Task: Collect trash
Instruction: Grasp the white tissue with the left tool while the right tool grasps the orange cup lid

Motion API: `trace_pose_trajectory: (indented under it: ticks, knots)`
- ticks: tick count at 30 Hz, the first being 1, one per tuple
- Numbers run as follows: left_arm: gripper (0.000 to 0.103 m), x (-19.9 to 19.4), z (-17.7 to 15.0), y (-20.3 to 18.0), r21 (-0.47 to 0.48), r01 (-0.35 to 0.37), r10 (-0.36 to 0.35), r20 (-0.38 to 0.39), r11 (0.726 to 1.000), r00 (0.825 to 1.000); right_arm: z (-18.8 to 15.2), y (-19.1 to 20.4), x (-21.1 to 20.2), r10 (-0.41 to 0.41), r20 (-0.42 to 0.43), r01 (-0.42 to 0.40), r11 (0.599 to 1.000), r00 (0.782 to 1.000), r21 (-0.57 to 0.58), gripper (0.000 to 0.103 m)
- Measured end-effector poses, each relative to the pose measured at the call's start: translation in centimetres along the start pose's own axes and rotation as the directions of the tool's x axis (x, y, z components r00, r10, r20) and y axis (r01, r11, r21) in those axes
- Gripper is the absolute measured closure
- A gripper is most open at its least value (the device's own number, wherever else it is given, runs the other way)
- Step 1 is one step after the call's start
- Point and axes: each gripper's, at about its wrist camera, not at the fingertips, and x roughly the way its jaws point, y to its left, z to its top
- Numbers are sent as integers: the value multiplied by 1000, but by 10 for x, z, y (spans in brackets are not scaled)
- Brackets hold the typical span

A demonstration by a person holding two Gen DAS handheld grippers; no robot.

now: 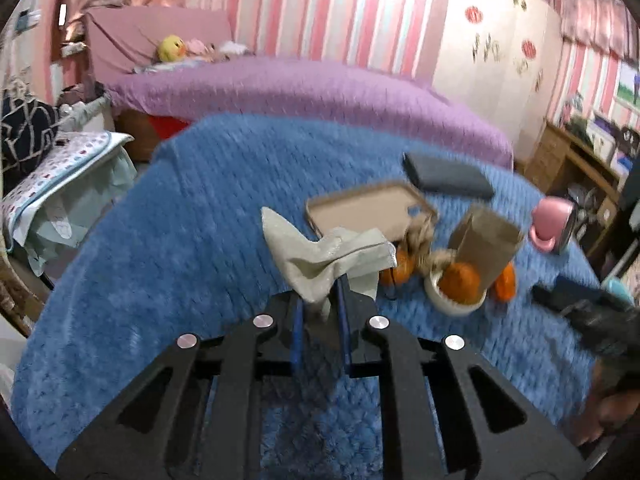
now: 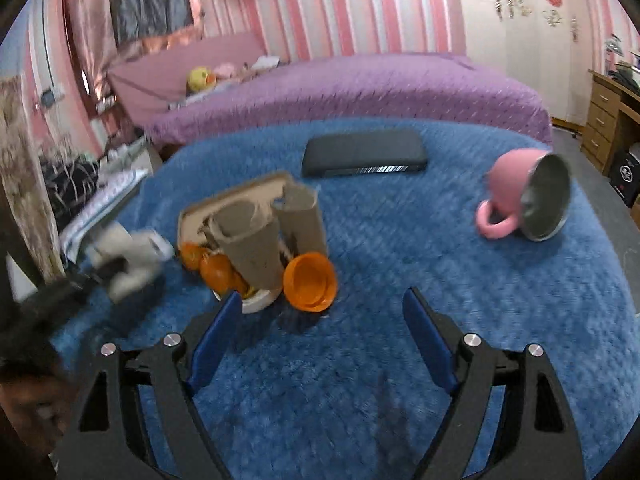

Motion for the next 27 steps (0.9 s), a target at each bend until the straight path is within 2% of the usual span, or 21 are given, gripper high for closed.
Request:
trace_pose_trajectory:
  ticks: [4, 6, 8, 11, 15, 19, 24, 27]
  knots:
    - [90, -3, 4, 2, -24, -9, 10, 18, 1000, 1000, 0, 4, 20, -47, -34, 45, 998, 998, -33, 24]
    - [90, -3, 4, 2, -29, -7, 8, 16, 1000, 1000, 0, 7, 28, -65, -44, 63, 997, 997, -53, 33]
    - [90, -3, 4, -1, -26, 1, -1, 15, 1000, 1000, 0, 10, 36, -79, -57, 75, 994, 995, -78, 63]
    - [90, -5, 3, -5, -18, 17, -17, 25, 1000, 1000, 1, 8, 34, -61, -54, 57, 995, 997, -79, 87]
    - [90, -17, 5, 0, -49, 25, -22, 68, 998, 997, 6, 6, 10, -31, 9, 32, 994, 999, -105, 93]
    - [90, -34, 10, 6, -80, -1, 11, 135, 997, 991, 10, -5, -12, -4, 49, 8, 996, 999, -89, 94]
    - [90, -58, 15, 1, -78, 27, -8, 232, 997, 973, 9, -14, -36, 24, 89, -17, 997, 996, -79, 94]
    - [90, -64, 15, -8, -68, 37, -19, 249, 997, 968, 7, -20, -49, 27, 107, -19, 997, 994, -77, 94]
